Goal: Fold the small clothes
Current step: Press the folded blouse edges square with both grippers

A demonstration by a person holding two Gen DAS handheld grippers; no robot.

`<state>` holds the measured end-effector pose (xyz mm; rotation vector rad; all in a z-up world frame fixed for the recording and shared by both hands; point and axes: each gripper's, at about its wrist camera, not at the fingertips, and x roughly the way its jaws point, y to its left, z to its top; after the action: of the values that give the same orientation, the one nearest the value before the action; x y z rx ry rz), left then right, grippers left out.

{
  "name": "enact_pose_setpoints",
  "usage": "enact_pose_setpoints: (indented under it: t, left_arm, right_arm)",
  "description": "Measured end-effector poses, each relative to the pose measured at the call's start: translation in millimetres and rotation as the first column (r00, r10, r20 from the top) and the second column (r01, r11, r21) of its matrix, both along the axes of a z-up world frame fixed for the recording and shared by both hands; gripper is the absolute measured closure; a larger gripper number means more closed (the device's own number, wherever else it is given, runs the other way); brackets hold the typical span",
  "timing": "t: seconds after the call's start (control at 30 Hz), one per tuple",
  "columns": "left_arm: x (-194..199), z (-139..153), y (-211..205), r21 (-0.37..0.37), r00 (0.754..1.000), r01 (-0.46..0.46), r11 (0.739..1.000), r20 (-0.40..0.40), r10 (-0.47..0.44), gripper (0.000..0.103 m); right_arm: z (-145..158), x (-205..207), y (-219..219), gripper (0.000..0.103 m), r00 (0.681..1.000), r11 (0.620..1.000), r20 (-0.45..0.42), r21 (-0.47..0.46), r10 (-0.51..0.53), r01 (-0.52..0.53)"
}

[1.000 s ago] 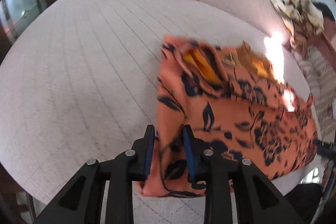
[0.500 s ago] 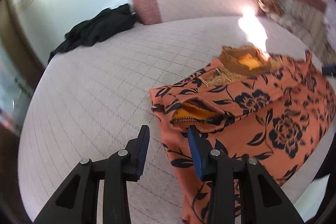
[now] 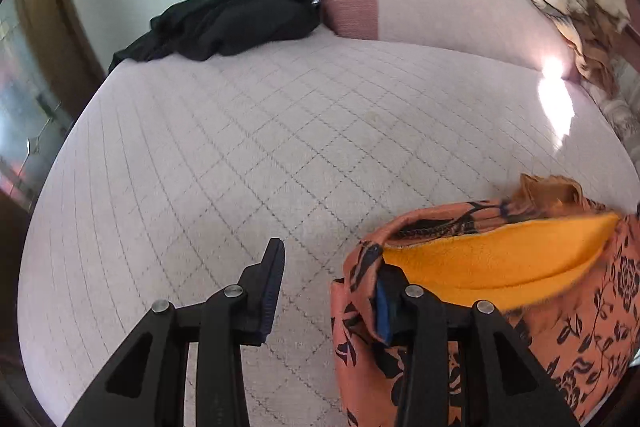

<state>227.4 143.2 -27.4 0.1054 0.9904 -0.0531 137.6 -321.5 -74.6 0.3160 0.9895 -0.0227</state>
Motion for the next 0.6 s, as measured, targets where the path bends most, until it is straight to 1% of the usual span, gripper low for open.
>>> enact_pose_setpoints:
  t: [0.03,0.07,0.1,0.13,0.17,0.2,0.27,0.3,0.37,0.4,0.43,0.47,0.5,0.53,0.57,0.6]
  left_arm:
    - [-4,-2,-1,0.026,1.000,0.004,1.000,0.003,-0.004,0.051]
    - [-10,-3,-4,0.061,1.000,0.023,0.998,0.009,-0.023,0.048]
    - [-17,-6,-6,0.097,0.999,0.048,0.994,0.018,-0.050,0.042]
    - [-24,-7,-8,0.118,0.997,0.075,0.990,0.021,-0.078,0.039]
    - [-30,-9,-9,0.123,0.994,0.105,0.987,0.014,-0.107,0.038]
    - [-33,-10,-9,0.111,0.992,0.128,0.986,-0.004,-0.128,0.037]
    - [-33,-8,-4,0.063,0.992,0.129,0.990,-0.019,-0.128,0.037]
    - [-29,-5,-1,0.032,0.994,0.110,0.993,-0.021,-0.109,0.037]
    - [-16,3,5,-0.011,0.999,0.040,0.999,-0.013,-0.040,0.037]
    - [-8,3,7,-0.021,1.000,0.006,1.000,-0.019,-0.007,0.037]
    - [3,3,10,-0.032,0.998,-0.037,0.999,-0.044,0.035,0.035]
    - [13,3,14,-0.051,0.995,-0.077,0.996,-0.073,0.073,0.035]
    - [19,3,21,-0.103,0.988,-0.119,0.988,-0.106,0.108,0.035]
    - [24,1,28,-0.168,0.980,-0.159,0.973,-0.144,0.135,0.035]
    - [28,-4,37,-0.240,0.966,-0.209,0.948,-0.204,0.161,0.035]
    - [30,-12,43,-0.289,0.945,-0.255,0.923,-0.275,0.175,0.031]
  right_arm:
    - [-3,-3,-2,0.031,1.000,1.000,-0.018,0.008,-0.016,0.016]
    - [-5,-7,1,0.031,1.000,1.000,-0.025,-0.007,0.010,-0.010]
    - [-6,-14,7,0.031,0.998,0.998,-0.031,-0.032,0.049,-0.050]
    - [-7,-22,11,0.031,0.996,0.996,-0.038,-0.050,0.079,-0.081]
    - [-7,-31,14,0.031,0.994,0.994,-0.038,-0.052,0.098,-0.100]
    - [-5,-40,15,0.031,0.994,0.994,-0.031,-0.039,0.104,-0.105]
    - [-2,-53,16,0.031,0.995,0.995,-0.014,-0.026,0.100,-0.100]
    - [2,-56,19,0.031,0.994,0.994,-0.006,-0.040,0.105,-0.105]
    - [10,-62,26,0.031,0.993,0.991,0.016,-0.067,0.117,-0.115]
    - [13,-64,29,0.031,0.993,0.991,0.022,-0.060,0.120,-0.118]
    - [16,-65,32,0.031,0.992,0.991,0.027,-0.049,0.124,-0.123]
    - [18,-66,36,0.031,0.991,0.990,0.029,-0.046,0.132,-0.130]
    - [19,-66,40,0.031,0.990,0.989,0.031,-0.051,0.139,-0.138]
    - [21,-68,44,0.031,0.989,0.988,0.034,-0.056,0.147,-0.145]
    - [22,-70,47,0.031,0.987,0.987,0.035,-0.052,0.155,-0.153]
    - [21,-70,48,0.031,0.986,0.986,0.030,-0.035,0.162,-0.160]
